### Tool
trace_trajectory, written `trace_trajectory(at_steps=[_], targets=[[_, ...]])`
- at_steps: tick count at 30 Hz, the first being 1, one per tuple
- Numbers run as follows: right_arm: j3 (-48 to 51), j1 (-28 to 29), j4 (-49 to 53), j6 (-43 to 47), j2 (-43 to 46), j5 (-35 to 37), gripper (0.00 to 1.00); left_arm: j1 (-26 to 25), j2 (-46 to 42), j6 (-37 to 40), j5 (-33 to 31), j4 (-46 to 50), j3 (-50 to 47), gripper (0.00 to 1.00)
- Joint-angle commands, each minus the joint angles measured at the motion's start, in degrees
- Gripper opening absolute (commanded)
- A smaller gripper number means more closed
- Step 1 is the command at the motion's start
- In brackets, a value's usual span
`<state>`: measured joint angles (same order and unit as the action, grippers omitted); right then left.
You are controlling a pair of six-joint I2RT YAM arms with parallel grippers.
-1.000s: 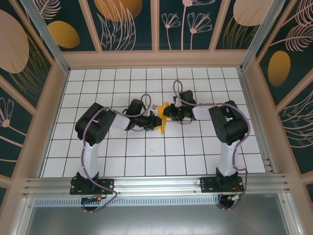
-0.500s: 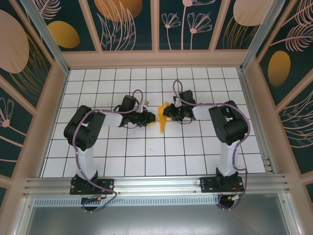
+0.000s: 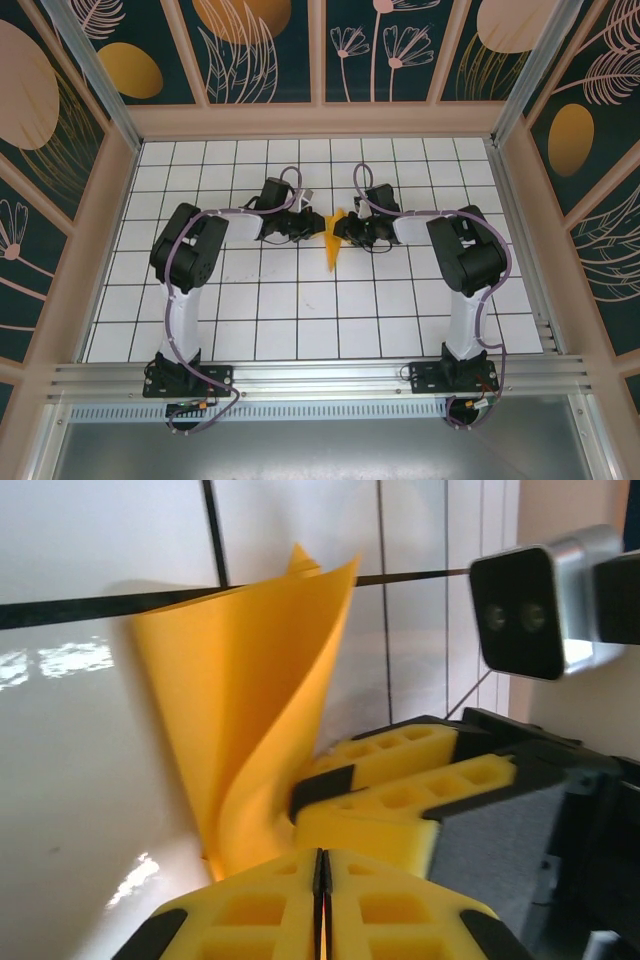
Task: Fold a paper plane with a square sheet of paper (fold left side to right side)
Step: Fold the wing for the fifth time at the center of the table.
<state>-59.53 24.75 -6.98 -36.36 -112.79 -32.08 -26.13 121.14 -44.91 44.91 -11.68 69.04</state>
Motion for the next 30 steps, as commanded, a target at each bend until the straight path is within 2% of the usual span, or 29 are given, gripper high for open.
trace_trajectory(at_steps=[1, 13, 24, 30], targets=[[-0.5, 0.3, 4.7, 1.1, -2.7, 3.4, 0.26, 0.6, 2.0, 1.8, 0.5, 1.9, 2.4, 0.13], [-1.1, 0.6, 4.2, 2.0, -1.0, 3.1, 0.26, 0.5, 8.0, 6.1, 1.1, 7.0, 7.1, 0.13], [-0.1, 0.5, 4.1, 4.3, 8.3, 1.6, 0.32, -0.1, 9.9, 8.9, -3.4, 11.8, 7.2, 0.12], [4.2, 3.0, 6.0, 3.4, 13.3, -0.3, 0.29, -0.3, 10.2, 9.0, -3.9, 12.0, 7.3, 0.11]])
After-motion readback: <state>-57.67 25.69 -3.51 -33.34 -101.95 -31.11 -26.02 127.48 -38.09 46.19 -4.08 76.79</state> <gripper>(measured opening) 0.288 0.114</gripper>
